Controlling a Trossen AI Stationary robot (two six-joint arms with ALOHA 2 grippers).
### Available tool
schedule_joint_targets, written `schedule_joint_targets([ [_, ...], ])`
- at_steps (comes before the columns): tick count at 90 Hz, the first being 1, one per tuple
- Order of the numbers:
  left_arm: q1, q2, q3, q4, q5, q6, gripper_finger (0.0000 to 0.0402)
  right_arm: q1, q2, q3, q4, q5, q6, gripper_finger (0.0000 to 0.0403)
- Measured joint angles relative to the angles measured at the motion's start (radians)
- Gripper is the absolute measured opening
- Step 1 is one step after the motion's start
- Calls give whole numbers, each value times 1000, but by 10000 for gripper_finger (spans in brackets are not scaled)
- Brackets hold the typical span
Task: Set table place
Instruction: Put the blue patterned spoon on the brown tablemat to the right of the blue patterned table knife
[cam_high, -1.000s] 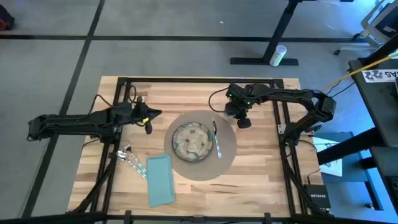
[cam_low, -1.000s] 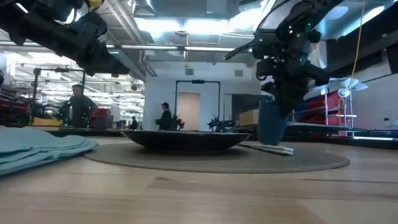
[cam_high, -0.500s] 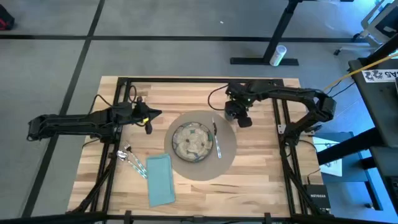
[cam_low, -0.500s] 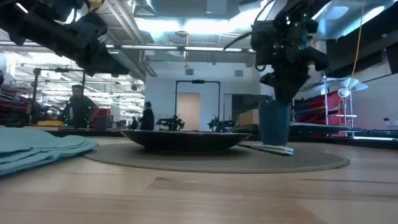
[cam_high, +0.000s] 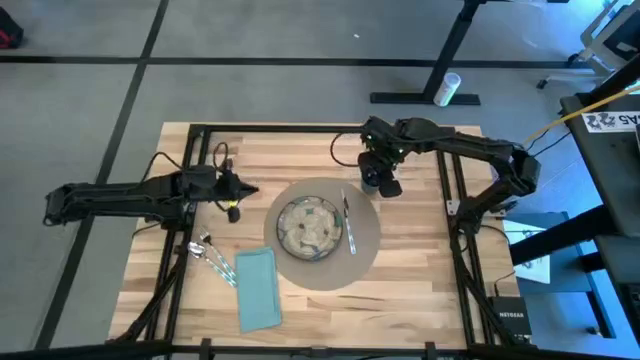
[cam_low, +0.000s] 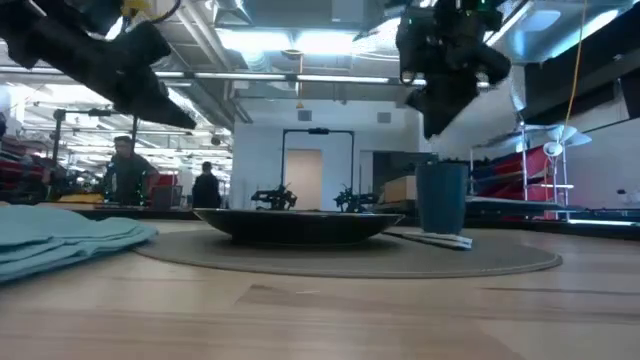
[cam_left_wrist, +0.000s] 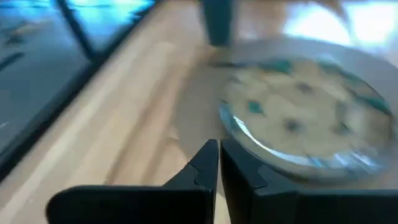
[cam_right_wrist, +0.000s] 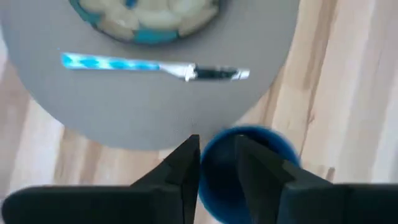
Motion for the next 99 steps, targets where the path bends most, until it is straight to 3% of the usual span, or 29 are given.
schedule_joint_targets([
  [30, -197, 82, 175, -248, 0, -155, 0, 160, -1, 132, -57, 61, -34, 88],
  [81, -605, 459, 392, -616, -28, -355, 0, 421, 0, 131, -75, 169, 63, 88],
  [99, -741, 567, 447, -822, -22, -484, 0, 497, 0, 131, -71, 219, 94, 88],
])
